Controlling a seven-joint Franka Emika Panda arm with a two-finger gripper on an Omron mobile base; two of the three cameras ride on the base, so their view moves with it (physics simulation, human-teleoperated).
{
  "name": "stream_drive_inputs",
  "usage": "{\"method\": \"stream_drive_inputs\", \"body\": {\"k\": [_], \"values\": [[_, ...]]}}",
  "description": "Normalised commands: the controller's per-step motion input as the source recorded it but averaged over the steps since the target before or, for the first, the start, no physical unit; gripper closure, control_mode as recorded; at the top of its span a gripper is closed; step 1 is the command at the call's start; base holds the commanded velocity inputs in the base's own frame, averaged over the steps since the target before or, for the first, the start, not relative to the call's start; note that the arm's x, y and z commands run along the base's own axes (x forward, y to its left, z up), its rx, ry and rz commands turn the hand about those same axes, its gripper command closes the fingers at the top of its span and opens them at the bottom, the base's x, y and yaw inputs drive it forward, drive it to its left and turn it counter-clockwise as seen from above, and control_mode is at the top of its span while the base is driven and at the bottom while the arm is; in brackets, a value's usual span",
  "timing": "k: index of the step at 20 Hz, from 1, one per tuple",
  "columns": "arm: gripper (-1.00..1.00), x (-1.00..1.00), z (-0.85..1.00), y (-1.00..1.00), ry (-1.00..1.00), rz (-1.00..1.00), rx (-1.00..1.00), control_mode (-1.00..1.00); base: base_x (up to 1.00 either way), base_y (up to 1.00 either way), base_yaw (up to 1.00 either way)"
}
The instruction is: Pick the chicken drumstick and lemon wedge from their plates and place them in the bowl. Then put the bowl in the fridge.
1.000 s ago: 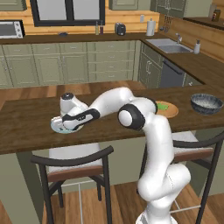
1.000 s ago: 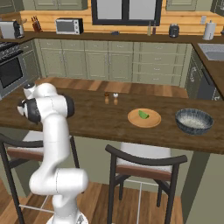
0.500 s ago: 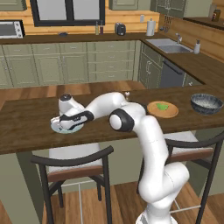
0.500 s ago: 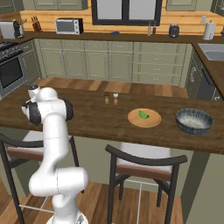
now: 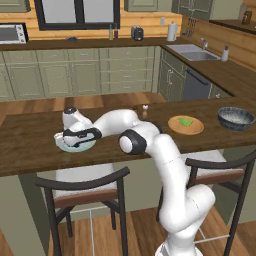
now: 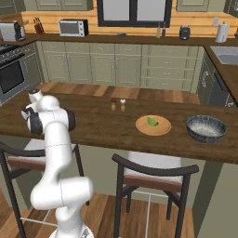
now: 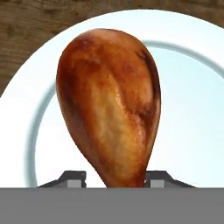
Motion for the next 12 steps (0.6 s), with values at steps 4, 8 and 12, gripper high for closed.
{"method": "stream_drive_inputs", "body": {"k": [4, 8, 12], "values": [[1.00, -0.57, -0.28, -0.20, 0.01, 0.00, 0.00, -1.00, 0.00, 0.00, 0.00], [1.00, -1.00, -0.01, -0.59, -0.02, 0.00, 0.01, -1.00, 0.00, 0.00, 0.00], [1.00, -0.98, 0.10, -0.68, -0.10, 0.00, 0.01, -1.00, 0.00, 0.00, 0.00]]}}
